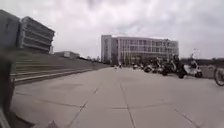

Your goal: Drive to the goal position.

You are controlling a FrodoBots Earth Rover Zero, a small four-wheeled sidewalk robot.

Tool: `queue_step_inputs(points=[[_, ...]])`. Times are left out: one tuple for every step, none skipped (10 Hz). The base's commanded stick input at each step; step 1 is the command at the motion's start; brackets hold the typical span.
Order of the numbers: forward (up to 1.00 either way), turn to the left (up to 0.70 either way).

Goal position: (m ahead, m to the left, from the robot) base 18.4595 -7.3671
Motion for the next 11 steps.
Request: queue_step_inputs(points=[[0.7, 0.02], [0.7, 0.05], [0.7, 0.14], [0.7, 0.14], [0.7, 0.06], [0.7, 0.02], [0.7, 0.03], [0.7, 0.08], [0.7, 0.14], [0.7, 0.03], [0.7, 0.02]])
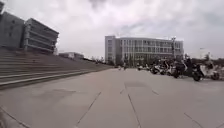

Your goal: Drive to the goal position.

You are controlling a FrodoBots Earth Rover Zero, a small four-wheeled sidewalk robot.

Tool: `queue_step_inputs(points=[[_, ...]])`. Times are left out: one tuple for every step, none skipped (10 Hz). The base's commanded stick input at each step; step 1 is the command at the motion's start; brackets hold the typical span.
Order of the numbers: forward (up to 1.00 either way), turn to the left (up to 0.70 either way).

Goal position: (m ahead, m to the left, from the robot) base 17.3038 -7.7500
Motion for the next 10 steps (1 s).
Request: queue_step_inputs(points=[[0.7, 0.06], [0.7, 0.14], [0.7, 0.13], [0.7, 0.1], [0.7, 0.07], [0.7, 0.04], [0.7, 0.0], [0.7, 0.0], [0.7, 0.0], [0.7, 0.06]])
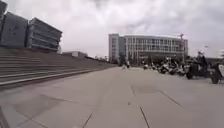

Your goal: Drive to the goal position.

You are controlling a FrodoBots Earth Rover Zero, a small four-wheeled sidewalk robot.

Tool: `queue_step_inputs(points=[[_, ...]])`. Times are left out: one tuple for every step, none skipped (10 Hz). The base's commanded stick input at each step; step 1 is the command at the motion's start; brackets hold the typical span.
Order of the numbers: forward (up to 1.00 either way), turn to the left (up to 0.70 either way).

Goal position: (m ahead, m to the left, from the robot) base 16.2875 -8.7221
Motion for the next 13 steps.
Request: queue_step_inputs(points=[[0.7, 0.1], [0.7, 0.0], [0.7, 0.0], [0.7, 0.0], [0.7, 0.0], [0.7, 0.0], [0.7, 0.0], [0.7, 0.0], [0.7, 0.0], [0.7, 0.0], [0.7, 0.0], [0.7, 0.0], [0.7, 0.0]])
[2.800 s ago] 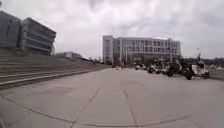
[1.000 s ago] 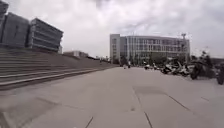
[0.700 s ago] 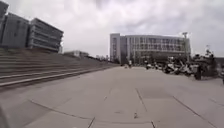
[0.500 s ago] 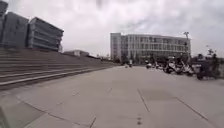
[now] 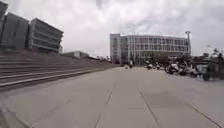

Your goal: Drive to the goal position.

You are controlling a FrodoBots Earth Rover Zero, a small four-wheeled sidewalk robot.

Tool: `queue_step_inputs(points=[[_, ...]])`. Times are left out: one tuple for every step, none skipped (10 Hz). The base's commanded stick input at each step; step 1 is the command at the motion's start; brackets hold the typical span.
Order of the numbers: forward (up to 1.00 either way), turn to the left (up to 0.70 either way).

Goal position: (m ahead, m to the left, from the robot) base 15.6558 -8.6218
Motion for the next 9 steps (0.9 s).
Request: queue_step_inputs(points=[[0.7, 0.0], [0.7, 0.0], [0.7, 0.0], [0.7, 0.0], [0.7, 0.0], [0.7, 0.0], [0.7, 0.0], [0.7, 0.0], [0.7, 0.0]])
